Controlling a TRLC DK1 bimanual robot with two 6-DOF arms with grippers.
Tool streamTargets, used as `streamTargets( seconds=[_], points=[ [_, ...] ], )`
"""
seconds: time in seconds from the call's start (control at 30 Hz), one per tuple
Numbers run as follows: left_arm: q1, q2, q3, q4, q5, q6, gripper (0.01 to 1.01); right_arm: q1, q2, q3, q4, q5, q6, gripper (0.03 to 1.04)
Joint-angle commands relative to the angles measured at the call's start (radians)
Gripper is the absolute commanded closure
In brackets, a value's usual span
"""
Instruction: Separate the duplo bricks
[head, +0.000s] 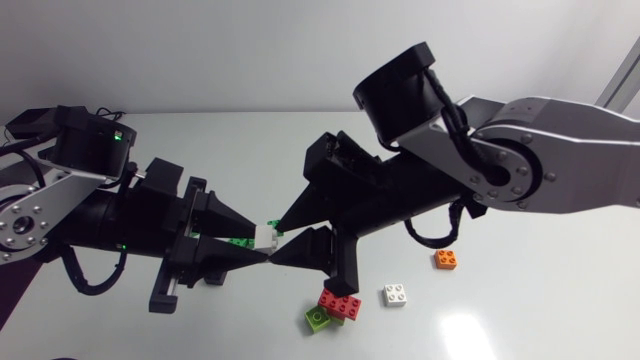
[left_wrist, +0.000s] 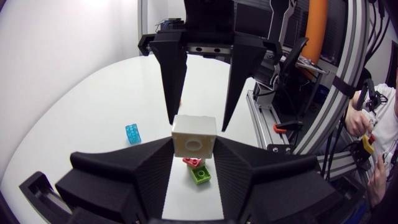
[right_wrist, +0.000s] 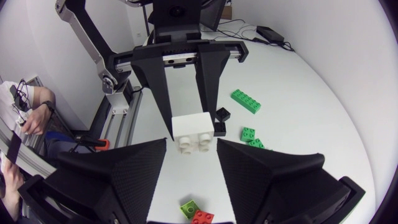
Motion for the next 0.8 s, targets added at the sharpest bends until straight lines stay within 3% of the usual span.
streamTargets(
  seconds=[0.0, 0.33, 0.77],
  points=[
    [-0.014, -0.005, 0.025, -0.016, 0.016, 0.024, 0.697, 0.008, -0.013, -0.029, 0.000, -0.012, 0.004, 0.60],
    [-0.026, -0.013, 0.023, -0.039, 0.017, 0.032, 0.697, 0.016, -0.039, -0.040, 0.002, -0.013, 0.004, 0.65],
    [-0.049, -0.019, 0.022, -0.051, 0.016, 0.032, 0.697, 0.025, -0.045, -0.040, 0.007, -0.013, 0.007, 0.65]
  ],
)
